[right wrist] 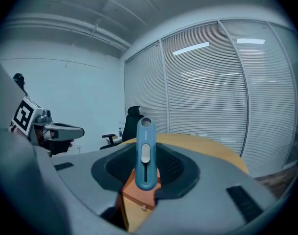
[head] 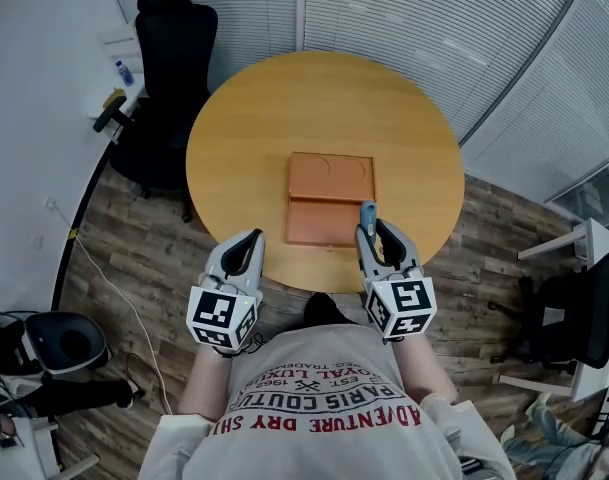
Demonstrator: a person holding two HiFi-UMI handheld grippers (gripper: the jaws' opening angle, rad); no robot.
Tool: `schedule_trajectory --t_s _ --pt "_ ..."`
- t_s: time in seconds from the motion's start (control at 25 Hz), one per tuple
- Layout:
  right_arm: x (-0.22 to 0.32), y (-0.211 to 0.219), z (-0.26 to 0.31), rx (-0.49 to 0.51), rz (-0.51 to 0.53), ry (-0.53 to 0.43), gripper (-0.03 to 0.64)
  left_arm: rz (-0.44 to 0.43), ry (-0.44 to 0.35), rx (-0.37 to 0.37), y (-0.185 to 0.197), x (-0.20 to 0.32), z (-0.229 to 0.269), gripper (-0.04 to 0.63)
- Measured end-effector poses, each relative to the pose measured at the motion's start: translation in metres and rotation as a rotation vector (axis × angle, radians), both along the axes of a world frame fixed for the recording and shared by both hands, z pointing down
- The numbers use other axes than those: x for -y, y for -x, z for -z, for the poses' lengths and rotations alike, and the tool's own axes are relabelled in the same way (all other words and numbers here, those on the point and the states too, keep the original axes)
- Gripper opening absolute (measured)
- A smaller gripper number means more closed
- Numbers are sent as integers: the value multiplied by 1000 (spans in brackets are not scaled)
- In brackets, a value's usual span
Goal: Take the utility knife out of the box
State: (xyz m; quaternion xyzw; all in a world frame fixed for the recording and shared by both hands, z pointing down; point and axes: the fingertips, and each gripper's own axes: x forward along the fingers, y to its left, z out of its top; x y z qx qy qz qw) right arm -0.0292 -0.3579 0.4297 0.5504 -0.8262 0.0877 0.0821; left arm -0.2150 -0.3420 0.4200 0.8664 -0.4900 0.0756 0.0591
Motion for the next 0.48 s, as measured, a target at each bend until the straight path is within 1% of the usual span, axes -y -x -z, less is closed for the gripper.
schedule_trajectory --t_s 0.48 --pt "9 5 -14 -13 -25 55 130 2 29 -2 12 9 -9 -5"
